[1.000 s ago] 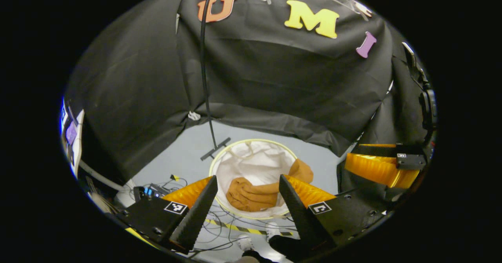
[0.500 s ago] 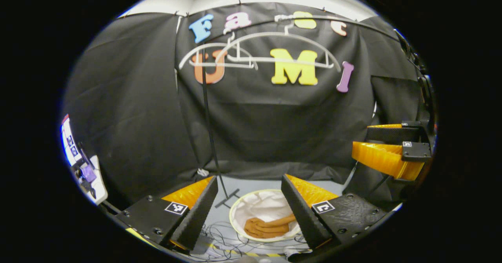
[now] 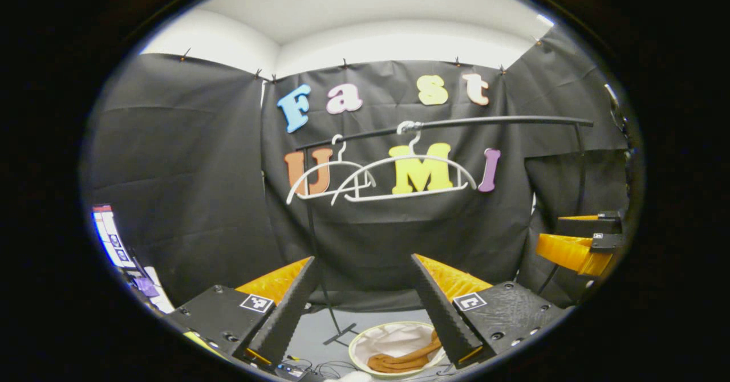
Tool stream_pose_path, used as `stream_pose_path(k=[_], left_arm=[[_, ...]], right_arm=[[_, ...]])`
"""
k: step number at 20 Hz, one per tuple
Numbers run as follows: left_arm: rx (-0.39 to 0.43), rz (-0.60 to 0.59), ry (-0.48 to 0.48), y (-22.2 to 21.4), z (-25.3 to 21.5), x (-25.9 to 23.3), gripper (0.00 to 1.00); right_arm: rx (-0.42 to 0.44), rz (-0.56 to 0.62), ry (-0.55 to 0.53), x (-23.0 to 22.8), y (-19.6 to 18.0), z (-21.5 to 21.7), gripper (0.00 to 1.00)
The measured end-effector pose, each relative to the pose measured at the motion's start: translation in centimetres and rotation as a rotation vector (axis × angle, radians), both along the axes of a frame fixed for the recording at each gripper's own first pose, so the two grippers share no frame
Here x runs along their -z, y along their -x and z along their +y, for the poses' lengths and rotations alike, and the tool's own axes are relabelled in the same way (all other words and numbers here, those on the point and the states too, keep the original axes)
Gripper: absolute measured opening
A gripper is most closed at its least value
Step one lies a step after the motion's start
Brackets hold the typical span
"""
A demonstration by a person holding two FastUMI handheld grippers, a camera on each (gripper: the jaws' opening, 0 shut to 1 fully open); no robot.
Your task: Grasp the clothes on the hanger with both hands and then place them into the laundry hamper below.
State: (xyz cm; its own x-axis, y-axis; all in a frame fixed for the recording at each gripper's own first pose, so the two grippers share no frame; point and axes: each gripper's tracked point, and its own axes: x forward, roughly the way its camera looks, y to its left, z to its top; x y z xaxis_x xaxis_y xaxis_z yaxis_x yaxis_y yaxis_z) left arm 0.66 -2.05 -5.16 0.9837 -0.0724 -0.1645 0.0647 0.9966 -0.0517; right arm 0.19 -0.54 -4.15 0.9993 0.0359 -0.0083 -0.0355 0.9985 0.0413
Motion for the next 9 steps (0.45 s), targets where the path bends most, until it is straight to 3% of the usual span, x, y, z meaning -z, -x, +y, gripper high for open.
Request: stream_pose_path(k=[6,9], left_arm=[[0.032,-0.042,-0.024,3.0,-2.7,-1.9,0.98],[-0.02,-0.076,-0.064,3.4,-3.6,-2.9,0.99]], right_arm=[[0.061,-0.044,-0.023,-0.8,2.6,-3.5,1.0],[0.046,-0.057,-0.022,-1.0,3.3,-4.7,1.0]])
